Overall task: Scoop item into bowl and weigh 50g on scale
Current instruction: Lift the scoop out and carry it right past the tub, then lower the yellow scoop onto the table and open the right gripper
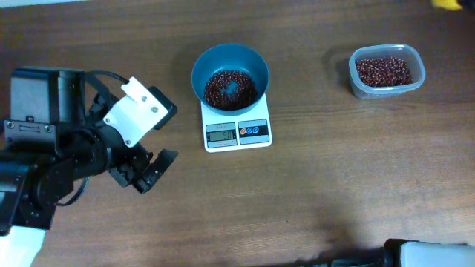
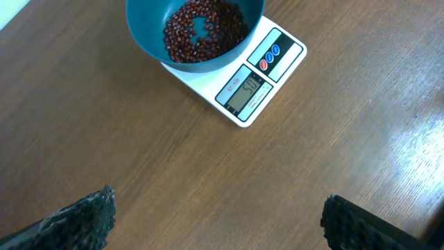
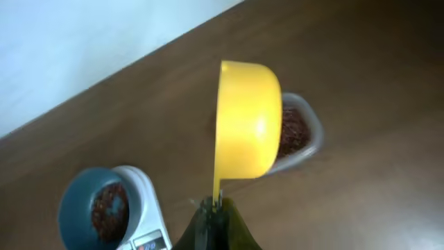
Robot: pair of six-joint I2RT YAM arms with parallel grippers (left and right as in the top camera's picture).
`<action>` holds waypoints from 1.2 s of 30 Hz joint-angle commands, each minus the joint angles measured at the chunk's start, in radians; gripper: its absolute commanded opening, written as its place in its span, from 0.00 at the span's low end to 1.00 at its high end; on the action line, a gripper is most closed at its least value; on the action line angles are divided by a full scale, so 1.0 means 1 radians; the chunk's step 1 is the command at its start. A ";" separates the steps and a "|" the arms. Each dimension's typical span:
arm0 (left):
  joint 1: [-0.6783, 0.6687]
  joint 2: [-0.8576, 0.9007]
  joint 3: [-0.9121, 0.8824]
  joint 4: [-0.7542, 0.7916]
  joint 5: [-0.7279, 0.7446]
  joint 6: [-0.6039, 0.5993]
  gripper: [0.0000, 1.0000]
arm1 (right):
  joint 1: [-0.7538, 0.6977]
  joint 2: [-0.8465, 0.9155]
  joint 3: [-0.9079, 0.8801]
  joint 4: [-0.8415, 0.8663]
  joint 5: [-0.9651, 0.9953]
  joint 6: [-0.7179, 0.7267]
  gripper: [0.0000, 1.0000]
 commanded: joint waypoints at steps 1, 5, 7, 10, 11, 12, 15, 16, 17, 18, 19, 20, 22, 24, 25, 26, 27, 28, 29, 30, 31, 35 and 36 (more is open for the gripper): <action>0.005 -0.001 0.018 0.000 0.001 0.012 0.99 | -0.008 -0.037 0.005 -0.100 0.084 0.100 0.04; 0.005 -0.001 0.018 0.000 0.001 0.012 0.99 | -0.005 -0.038 -0.116 -0.214 0.083 0.242 0.04; 0.005 -0.001 0.018 0.000 0.001 0.012 0.99 | -0.005 -0.038 -0.283 -0.170 0.069 0.314 0.04; 0.005 -0.001 0.018 0.000 0.001 0.012 0.99 | -0.005 -0.038 -0.463 -0.026 -0.082 0.314 0.04; 0.005 -0.001 0.018 0.000 0.001 0.012 0.99 | -0.004 -0.038 -0.515 0.021 -0.124 0.314 0.04; 0.005 -0.001 0.018 0.000 0.001 0.012 0.99 | 0.004 -0.038 -0.573 0.068 -0.150 0.314 0.04; 0.005 -0.001 0.018 0.000 0.001 0.012 0.99 | 0.049 -0.039 -0.659 0.133 -0.162 0.314 0.04; 0.005 -0.001 0.018 0.000 0.001 0.012 0.99 | 0.062 -0.042 -0.673 0.152 -0.154 0.314 0.04; 0.005 -0.001 0.018 0.000 0.001 0.012 0.99 | 0.072 -0.050 -0.692 0.181 -0.151 0.314 0.04; 0.005 -0.001 0.018 0.000 0.001 0.012 0.99 | 0.076 -0.069 -0.722 0.206 -0.152 0.314 0.04; 0.005 -0.001 0.018 0.000 0.001 0.012 0.99 | 0.080 -0.099 -0.754 0.224 -0.151 0.314 0.04; 0.005 -0.001 0.018 0.000 0.001 0.012 0.99 | 0.080 -0.137 -0.788 0.251 -0.151 0.314 0.04; 0.005 -0.001 0.018 0.000 0.001 0.012 0.99 | 0.080 -0.236 -0.876 0.323 -0.152 0.313 0.04; 0.005 -0.001 0.018 0.000 0.001 0.012 0.99 | 0.080 -0.344 -1.002 0.398 -0.159 0.314 0.04; 0.005 -0.001 0.018 0.000 0.001 0.012 0.99 | 0.080 -0.390 -1.074 0.459 -0.173 0.327 0.04; 0.005 -0.001 0.018 0.000 0.001 0.012 0.99 | 0.080 -0.430 -1.150 0.538 -0.187 0.359 0.04; 0.005 -0.001 0.018 0.000 0.001 0.012 0.99 | 0.080 -0.472 -1.260 0.666 -0.214 0.397 0.04; 0.005 -0.001 0.018 0.000 0.001 0.012 0.99 | 0.080 -0.491 -1.324 0.742 -0.223 0.427 0.04; 0.005 -0.001 0.018 0.000 0.001 0.012 0.99 | 0.080 -0.505 -1.403 0.844 -0.235 0.438 0.04; 0.005 -0.001 0.018 0.000 0.001 0.012 0.99 | 0.080 -0.506 -1.474 0.956 -0.237 0.446 0.04; 0.005 -0.001 0.018 0.000 0.001 0.012 0.99 | 0.079 -0.504 -1.516 1.036 -0.233 0.453 0.04; 0.005 -0.001 0.018 0.000 0.001 0.012 0.99 | 0.079 -0.503 -1.647 1.227 -0.228 0.469 0.15; 0.005 -0.001 0.018 0.000 0.001 0.012 0.99 | 0.079 -0.498 -1.661 1.227 -0.218 0.488 0.18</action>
